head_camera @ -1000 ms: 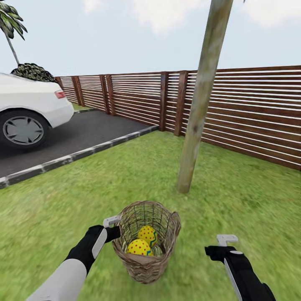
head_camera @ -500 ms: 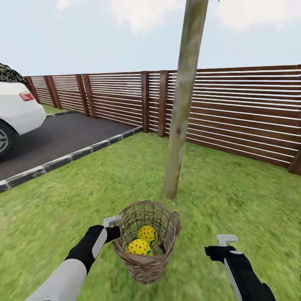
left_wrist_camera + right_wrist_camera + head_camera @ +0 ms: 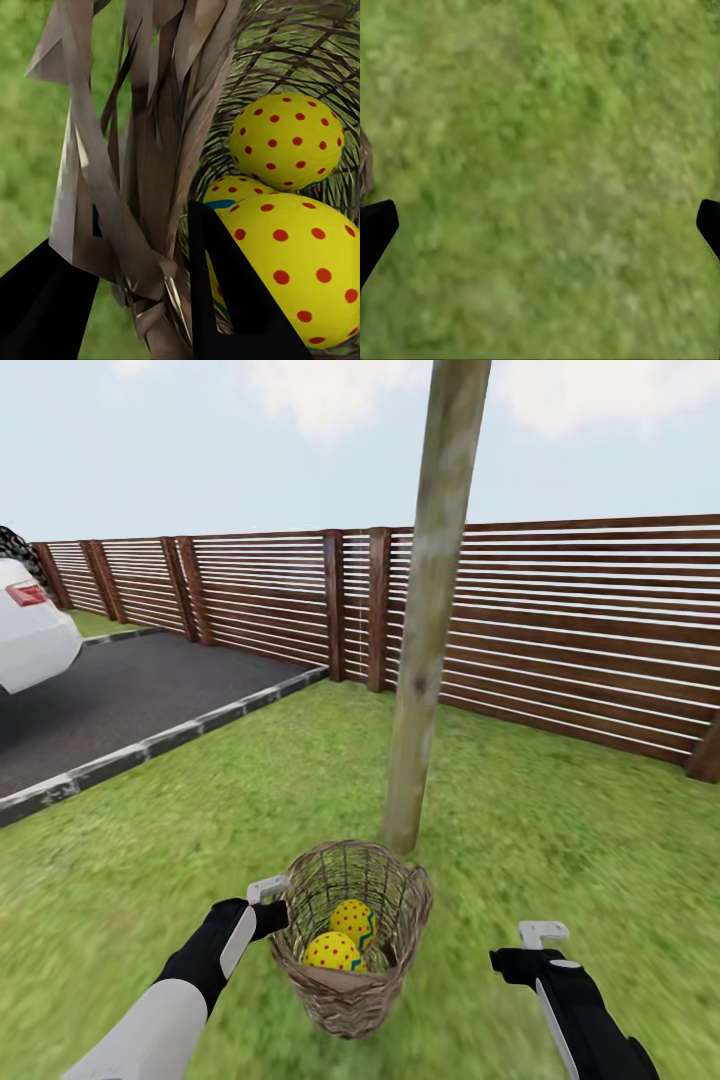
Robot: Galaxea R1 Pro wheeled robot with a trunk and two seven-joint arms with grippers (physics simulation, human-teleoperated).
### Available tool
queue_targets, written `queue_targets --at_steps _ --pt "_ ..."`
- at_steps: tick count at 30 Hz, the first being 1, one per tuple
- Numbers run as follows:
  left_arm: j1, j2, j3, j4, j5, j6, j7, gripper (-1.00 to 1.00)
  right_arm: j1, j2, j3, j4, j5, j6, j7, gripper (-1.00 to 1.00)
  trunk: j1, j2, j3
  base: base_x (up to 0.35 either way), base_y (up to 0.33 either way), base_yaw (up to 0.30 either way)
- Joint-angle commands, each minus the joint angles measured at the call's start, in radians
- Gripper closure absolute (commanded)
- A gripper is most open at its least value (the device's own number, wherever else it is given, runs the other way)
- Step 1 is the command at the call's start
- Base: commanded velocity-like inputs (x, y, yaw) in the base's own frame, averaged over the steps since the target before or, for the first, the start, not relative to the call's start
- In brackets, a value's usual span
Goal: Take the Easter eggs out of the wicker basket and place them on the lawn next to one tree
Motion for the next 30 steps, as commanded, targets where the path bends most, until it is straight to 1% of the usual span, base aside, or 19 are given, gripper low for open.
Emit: queue_targets --at_steps 1,24,26,30 --pt "0.0 -0.001 0.004 -0.002 0.017 0.004 0.006 1.0 0.0 0.0 -0.001 -0.001 0.01 0.005 0.007 -1.0 0.001 0.0 -0.001 0.339 0.0 0.0" --pt "-0.001 -0.001 0.004 -0.002 0.017 0.004 0.006 1.0 0.0 0.0 -0.001 -0.001 0.012 0.005 0.001 -1.0 0.001 0.0 -0.001 0.339 0.0 0.0" --pt "0.0 -0.001 0.004 -0.002 0.017 0.003 0.006 1.0 0.0 0.0 -0.001 -0.001 0.012 0.005 0.001 -1.0 0.001 0.0 -0.001 0.177 0.0 0.0" --pt "0.0 -0.001 0.004 -0.002 0.017 0.003 0.006 1.0 0.0 0.0 -0.001 -0.001 0.012 0.005 0.001 -1.0 0.001 0.0 -0.001 0.015 0.0 0.0"
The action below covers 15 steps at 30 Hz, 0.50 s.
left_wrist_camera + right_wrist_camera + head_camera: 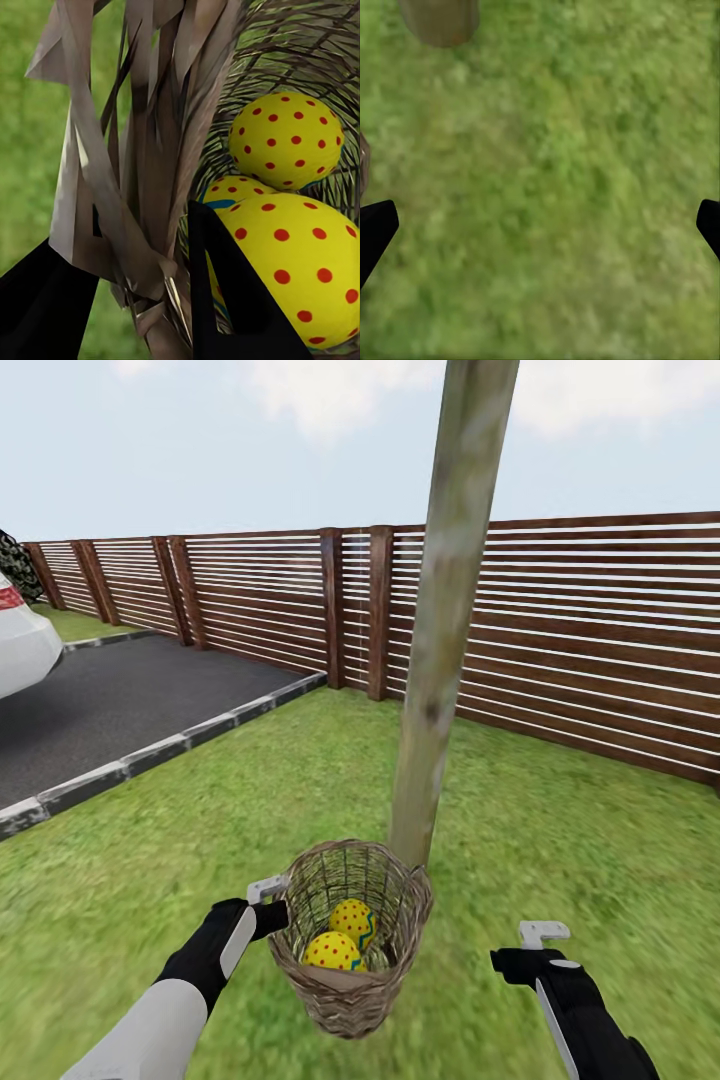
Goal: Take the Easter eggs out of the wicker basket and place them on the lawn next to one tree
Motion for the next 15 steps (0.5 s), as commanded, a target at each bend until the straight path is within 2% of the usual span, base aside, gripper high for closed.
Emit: queue_targets --at_steps 1,15 --pt "-0.001 -0.001 0.004 -0.002 0.017 0.004 0.006 1.0 0.0 0.0 -0.001 -0.001 0.01 0.005 0.006 -1.0 0.0 -0.001 -0.001 0.0 0.0 0.0" --pt "-0.001 -0.001 0.002 -0.002 0.017 0.005 0.006 1.0 0.0 0.0 -0.001 -0.001 0.01 0.005 0.006 -1.0 0.05 -0.092 -0.042 0.0 0.0 0.0"
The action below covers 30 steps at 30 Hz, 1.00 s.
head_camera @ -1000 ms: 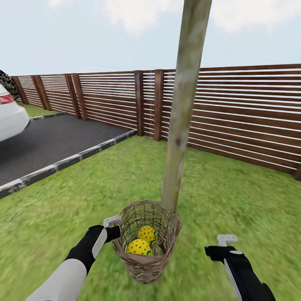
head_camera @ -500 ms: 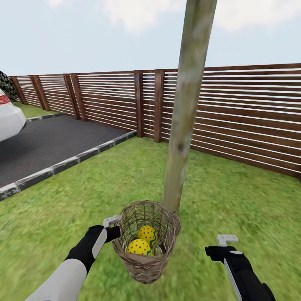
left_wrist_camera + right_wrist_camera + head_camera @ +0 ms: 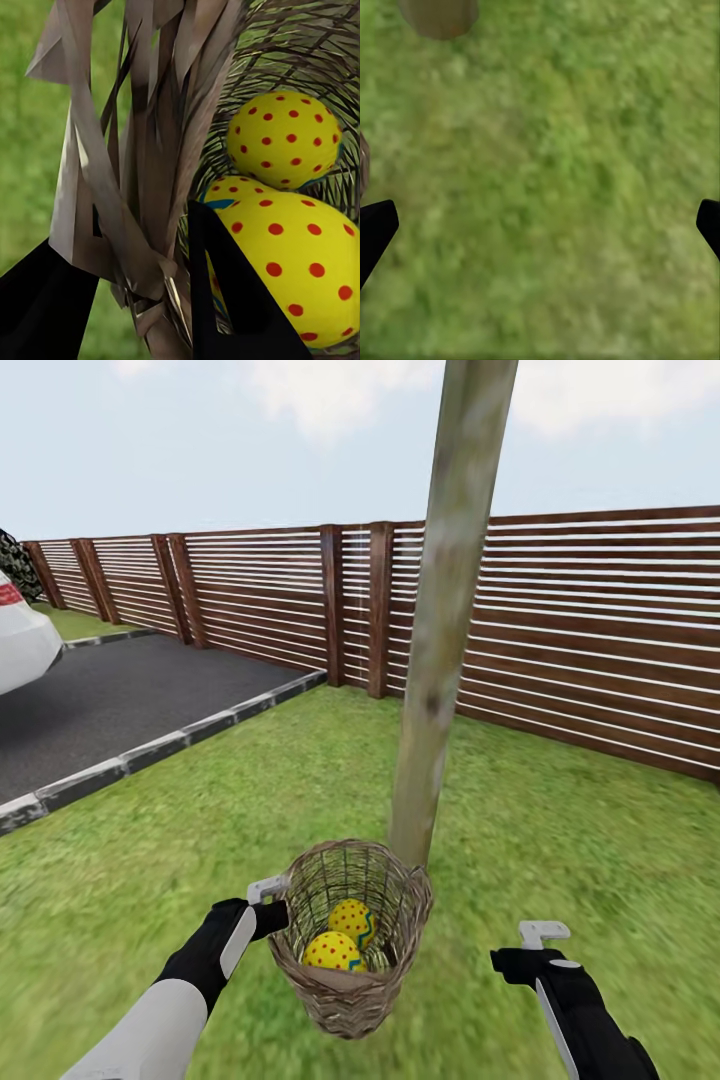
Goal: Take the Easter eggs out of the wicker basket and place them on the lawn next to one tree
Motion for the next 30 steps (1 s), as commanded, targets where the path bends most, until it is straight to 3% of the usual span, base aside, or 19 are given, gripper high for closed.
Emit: queue_targets --at_steps 1,30 --pt "-0.001 -0.001 0.004 -0.002 0.017 0.004 0.006 1.0 0.0 0.0 -0.001 -0.001 0.01 0.005 0.006 -1.0 0.004 -0.008 -0.004 0.0 0.0 0.0" --pt "-0.001 -0.001 0.004 -0.001 0.017 0.004 0.006 1.0 0.0 0.0 -0.001 0.003 0.008 0.005 0.006 -1.0 0.115 -0.211 -0.095 0.0 0.0 0.0"
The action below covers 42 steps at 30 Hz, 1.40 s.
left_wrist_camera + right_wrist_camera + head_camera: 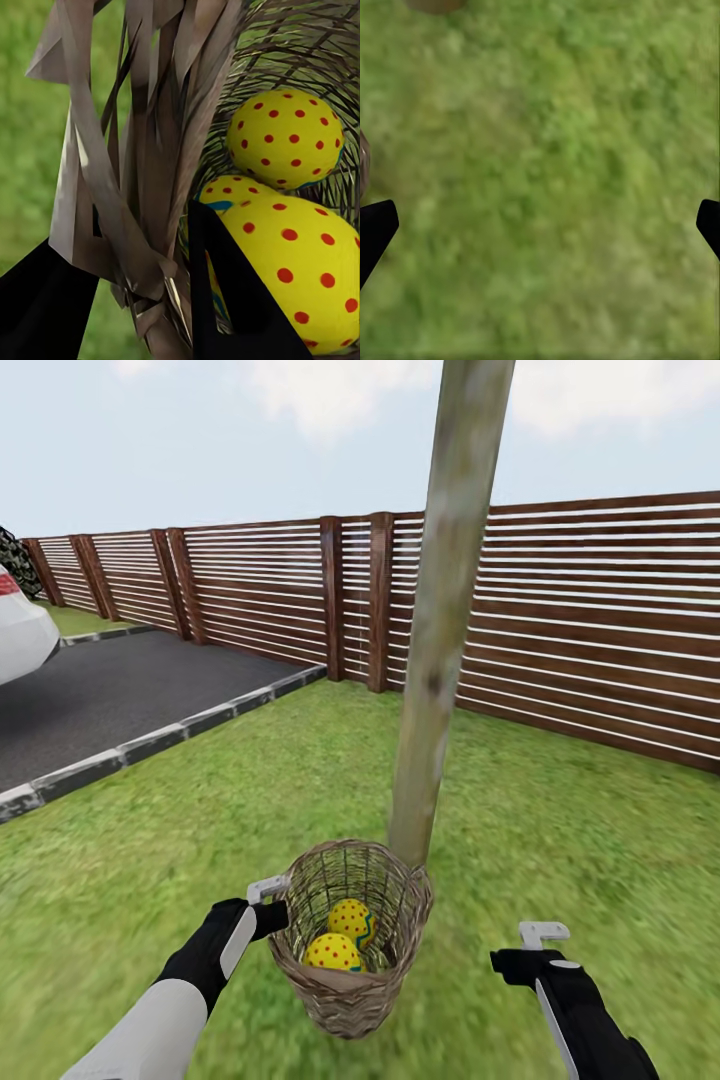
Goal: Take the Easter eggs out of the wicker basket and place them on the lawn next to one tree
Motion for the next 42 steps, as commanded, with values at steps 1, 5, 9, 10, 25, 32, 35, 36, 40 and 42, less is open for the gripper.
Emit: queue_targets --at_steps 1,5,9,10,25,32,35,36,40,42 --pt "-0.001 -0.001 0.004 -0.002 0.017 0.005 0.006 1.0 0.0 0.0 -0.001 0.0 0.01 0.005 0.006 -1.0 0.004 -0.008 -0.004 0.0 0.0 0.0" --pt "0.0 -0.001 0.004 -0.002 0.017 0.005 0.006 1.0 0.0 0.0 -0.001 0.0 0.01 0.005 0.006 -1.0 0.019 -0.036 -0.017 0.0 0.0 0.0" --pt "0.0 -0.001 0.004 -0.003 0.017 0.005 0.006 1.0 0.0 0.0 0.0 0.014 0.011 0.005 0.006 -1.0 0.034 -0.064 -0.029 0.0 0.0 0.0" --pt "0.0 -0.001 0.004 -0.003 0.017 0.005 0.006 1.0 0.0 0.0 0.001 0.016 0.011 0.005 0.006 -1.0 0.038 -0.071 -0.032 0.0 0.0 0.0" --pt "-0.001 -0.001 0.004 -0.003 0.017 0.005 0.006 1.0 -0.001 0.0 0.001 0.017 0.011 0.005 0.006 -1.0 0.096 -0.176 -0.079 0.0 0.0 0.0" --pt "0.006 0.0 0.004 -0.004 0.016 0.005 0.005 1.0 -0.006 0.0 0.003 0.019 0.011 0.003 0.005 -1.0 0.119 -0.218 -0.098 0.0 0.0 0.0" --pt "0.008 0.0 0.004 -0.007 0.014 0.005 0.005 1.0 -0.011 0.0 0.004 0.02 0.011 0.004 0.005 -1.0 0.119 -0.218 -0.098 0.0 0.0 0.0" --pt "0.009 0.0 0.005 -0.011 0.014 0.005 0.005 1.0 -0.013 0.0 0.004 0.021 0.011 0.004 0.005 -1.0 0.119 -0.218 -0.098 0.0 0.0 0.0" --pt "0.009 0.0 0.005 -0.014 0.013 0.005 0.005 1.0 -0.014 0.0 0.004 0.021 0.011 0.004 0.006 -1.0 0.119 -0.218 -0.098 0.0 0.0 0.0" --pt "0.009 0.0 0.005 -0.014 0.014 0.005 0.005 1.0 -0.014 0.0 0.004 0.022 0.011 0.004 0.006 -1.0 0.126 -0.232 -0.104 0.0 0.0 0.0"
